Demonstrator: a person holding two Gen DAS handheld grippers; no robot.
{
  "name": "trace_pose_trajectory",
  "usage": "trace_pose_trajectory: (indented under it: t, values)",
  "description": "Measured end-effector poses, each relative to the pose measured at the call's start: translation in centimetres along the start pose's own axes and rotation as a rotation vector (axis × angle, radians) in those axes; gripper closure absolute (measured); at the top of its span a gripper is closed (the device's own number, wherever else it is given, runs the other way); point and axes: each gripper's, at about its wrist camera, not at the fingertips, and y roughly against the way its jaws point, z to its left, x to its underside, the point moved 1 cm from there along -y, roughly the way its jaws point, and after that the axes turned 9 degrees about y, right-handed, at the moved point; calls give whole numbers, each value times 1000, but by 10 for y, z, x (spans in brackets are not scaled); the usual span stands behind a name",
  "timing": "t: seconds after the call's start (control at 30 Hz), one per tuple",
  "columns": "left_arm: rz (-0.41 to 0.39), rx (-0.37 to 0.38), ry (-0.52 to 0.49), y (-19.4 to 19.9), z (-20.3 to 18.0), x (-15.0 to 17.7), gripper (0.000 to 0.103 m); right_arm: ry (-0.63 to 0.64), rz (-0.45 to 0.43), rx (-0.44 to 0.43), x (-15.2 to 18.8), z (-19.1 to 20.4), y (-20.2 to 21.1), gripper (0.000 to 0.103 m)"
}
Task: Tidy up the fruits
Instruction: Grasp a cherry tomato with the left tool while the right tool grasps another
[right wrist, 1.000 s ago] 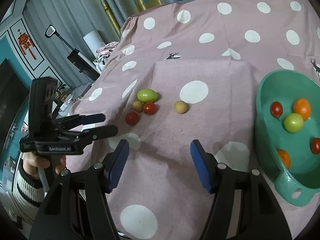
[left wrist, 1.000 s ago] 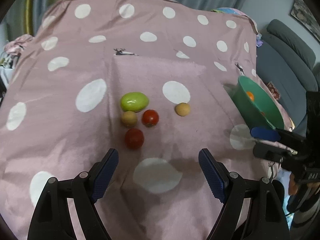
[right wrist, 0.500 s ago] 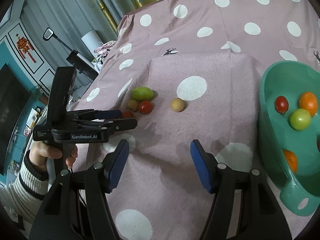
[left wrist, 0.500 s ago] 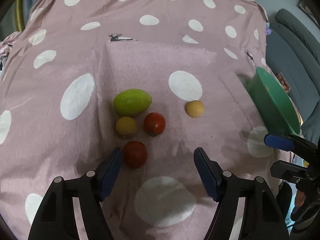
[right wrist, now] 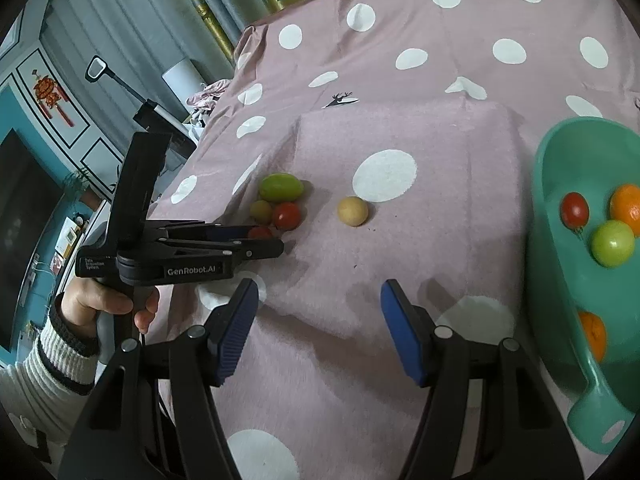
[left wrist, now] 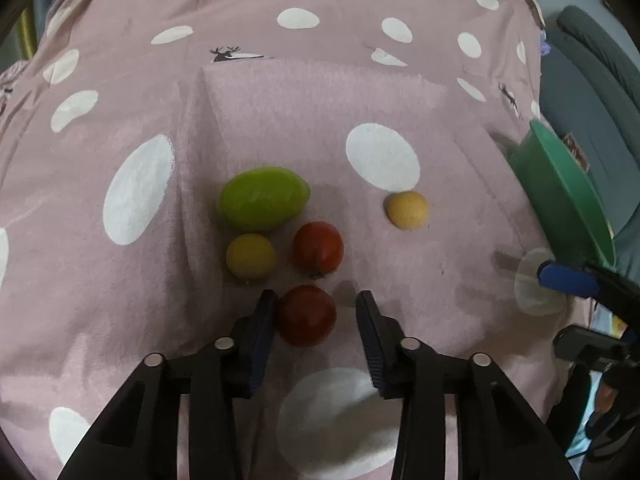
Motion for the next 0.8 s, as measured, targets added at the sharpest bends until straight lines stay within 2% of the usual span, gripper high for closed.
trace_pose_trajectory:
  t: [0.07,0.27,0.43,0.5,0.57,0.8]
  values:
    - [-4,-1,-5,-1,-2,0,74,1,1,-3,-1,0,-2,38]
    - [-24,43,13,7,3,4,74,29,22,-13,-9,7,-15,38]
    - [-99,104,70,36,17,8,74,54,49,-32,-23,11,-38,38]
    - [-126,134,90,48,24,7,74,73,73,-44,-29,15,-51,41]
    - [-148,133,103,56,30,6,74,94,95,-50,-34,19,-64,43]
    - [-187,139,134,64,46,-3,74,207,163,-1,-56,37,-111,52]
